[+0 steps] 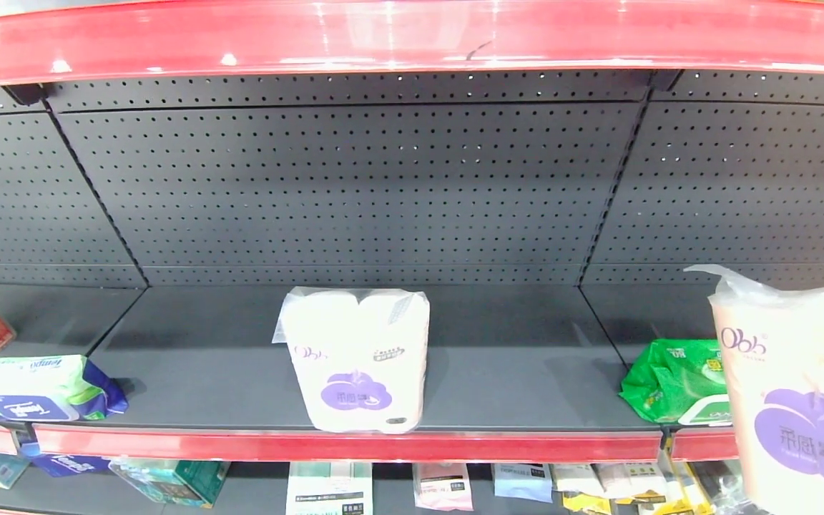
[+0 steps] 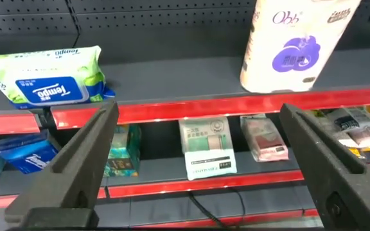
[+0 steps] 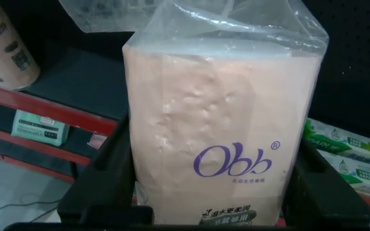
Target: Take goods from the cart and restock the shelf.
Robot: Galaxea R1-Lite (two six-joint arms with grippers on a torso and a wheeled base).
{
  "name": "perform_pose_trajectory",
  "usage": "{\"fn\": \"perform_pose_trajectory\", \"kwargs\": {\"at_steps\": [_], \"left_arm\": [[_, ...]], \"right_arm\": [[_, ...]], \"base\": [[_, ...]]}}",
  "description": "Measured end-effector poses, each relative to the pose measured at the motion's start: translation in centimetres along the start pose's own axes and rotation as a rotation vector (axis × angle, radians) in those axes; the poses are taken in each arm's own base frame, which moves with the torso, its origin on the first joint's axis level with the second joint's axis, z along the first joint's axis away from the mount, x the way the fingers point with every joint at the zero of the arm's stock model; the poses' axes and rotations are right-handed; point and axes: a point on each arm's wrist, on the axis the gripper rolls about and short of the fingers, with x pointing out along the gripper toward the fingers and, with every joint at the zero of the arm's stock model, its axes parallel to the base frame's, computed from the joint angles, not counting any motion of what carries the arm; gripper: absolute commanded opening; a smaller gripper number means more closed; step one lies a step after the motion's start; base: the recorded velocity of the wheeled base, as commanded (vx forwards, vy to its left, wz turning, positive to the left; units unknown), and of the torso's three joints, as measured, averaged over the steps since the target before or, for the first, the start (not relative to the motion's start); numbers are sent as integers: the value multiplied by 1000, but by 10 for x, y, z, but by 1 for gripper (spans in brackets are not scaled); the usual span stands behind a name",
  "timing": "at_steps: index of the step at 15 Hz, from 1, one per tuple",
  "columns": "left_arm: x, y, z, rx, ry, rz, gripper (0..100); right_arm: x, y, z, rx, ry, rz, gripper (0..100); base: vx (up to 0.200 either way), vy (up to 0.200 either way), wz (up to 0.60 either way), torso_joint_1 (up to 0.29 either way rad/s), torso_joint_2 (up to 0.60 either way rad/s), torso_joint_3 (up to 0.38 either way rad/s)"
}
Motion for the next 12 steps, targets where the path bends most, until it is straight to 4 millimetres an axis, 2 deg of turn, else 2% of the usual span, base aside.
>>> {"fn": "perform_pose_trajectory", "kwargs": {"at_steps": [2,8,12], "left_arm": [[0,0,0,0,-2,1,100],[-1,0,-3,1,-16,-5,100],[9,0,-6,9,-118,-33,100]], "right_arm": [[0,0,0,0,1,1,0],[2,1,2,0,-13,44,0],[21,0,11,-2,-63,120,0]], "base": [[0,0,600,15,5,-9],[0,0,0,0,0,0],[0,0,0,0,0,0]]}}
